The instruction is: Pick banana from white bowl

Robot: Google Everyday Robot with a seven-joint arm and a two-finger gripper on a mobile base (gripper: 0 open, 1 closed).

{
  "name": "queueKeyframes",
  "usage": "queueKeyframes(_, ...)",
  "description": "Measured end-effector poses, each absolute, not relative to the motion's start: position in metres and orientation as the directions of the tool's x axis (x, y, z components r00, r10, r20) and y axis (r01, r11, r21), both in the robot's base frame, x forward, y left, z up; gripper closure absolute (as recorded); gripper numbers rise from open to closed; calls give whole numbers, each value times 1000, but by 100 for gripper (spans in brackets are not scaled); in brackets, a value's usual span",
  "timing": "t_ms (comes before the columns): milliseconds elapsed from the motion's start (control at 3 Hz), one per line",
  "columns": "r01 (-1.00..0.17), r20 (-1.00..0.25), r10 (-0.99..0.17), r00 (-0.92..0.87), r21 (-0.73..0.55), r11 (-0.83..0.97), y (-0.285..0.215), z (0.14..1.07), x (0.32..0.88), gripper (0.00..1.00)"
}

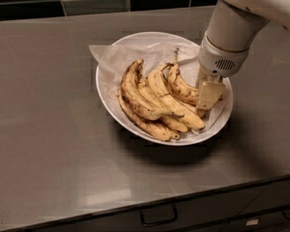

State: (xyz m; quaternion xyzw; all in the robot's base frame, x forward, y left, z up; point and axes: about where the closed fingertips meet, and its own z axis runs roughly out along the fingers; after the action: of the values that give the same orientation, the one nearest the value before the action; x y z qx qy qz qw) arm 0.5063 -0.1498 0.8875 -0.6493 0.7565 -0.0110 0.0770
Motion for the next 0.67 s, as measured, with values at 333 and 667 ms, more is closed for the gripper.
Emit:
queueKeyframes(333, -978, -136, -984, -117, -158, 138, -148, 909, 502, 100)
queueKeyframes(667, -973, -149, -983, -107, -190, 134, -148, 924, 500, 100)
